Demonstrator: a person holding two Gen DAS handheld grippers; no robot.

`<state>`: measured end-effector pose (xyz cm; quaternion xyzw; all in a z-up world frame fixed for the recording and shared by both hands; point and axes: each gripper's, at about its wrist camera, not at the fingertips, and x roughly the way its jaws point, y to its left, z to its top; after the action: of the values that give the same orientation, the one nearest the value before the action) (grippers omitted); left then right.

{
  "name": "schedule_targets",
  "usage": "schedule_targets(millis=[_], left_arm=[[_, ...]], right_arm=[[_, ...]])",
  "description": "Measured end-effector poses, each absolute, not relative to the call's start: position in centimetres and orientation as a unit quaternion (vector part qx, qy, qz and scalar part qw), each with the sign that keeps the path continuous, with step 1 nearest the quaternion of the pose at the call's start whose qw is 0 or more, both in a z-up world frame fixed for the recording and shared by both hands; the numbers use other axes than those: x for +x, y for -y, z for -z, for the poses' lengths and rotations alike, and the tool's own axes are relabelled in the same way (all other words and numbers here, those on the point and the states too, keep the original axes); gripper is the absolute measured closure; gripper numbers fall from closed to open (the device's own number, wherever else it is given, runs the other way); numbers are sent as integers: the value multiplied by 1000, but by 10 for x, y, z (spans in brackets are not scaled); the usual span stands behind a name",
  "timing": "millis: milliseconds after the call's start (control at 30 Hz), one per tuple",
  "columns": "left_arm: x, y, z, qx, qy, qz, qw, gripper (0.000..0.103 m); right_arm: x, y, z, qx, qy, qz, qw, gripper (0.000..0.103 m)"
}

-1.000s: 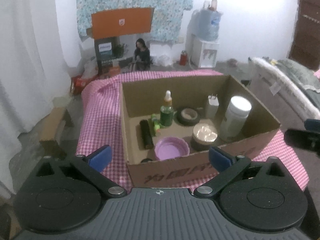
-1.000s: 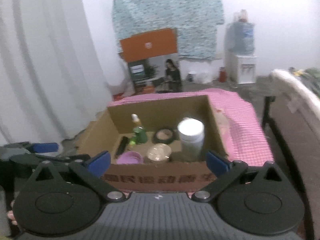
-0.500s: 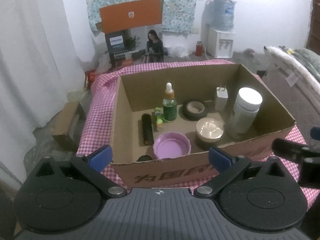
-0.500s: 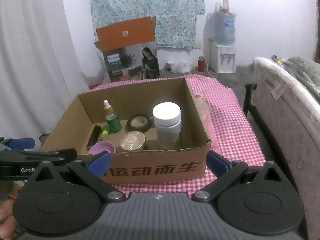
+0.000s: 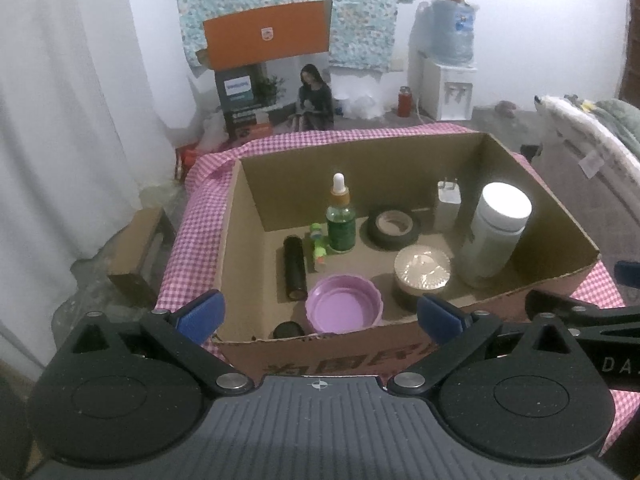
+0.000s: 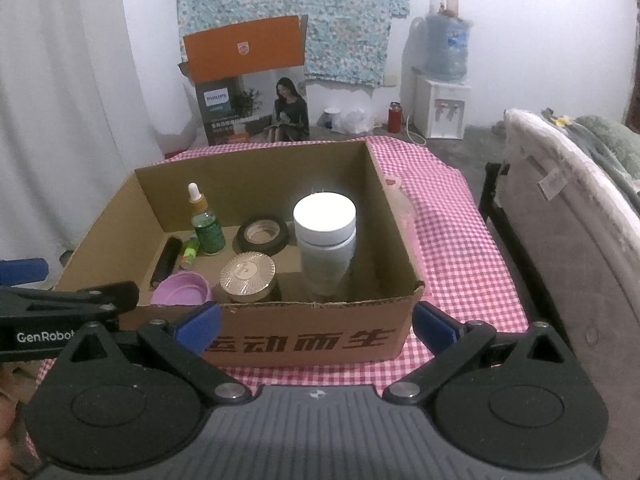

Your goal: Organize rigid objects

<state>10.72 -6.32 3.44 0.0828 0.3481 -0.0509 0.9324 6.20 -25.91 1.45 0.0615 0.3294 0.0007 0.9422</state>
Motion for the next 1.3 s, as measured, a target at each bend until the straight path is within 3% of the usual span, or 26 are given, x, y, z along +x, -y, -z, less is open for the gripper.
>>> schedule_targets(millis=[1300], left_arm=[[111,57,-26,65,-381,55,921,0]], right_arm=[[70,259,-11,67,-338,7,939,0]])
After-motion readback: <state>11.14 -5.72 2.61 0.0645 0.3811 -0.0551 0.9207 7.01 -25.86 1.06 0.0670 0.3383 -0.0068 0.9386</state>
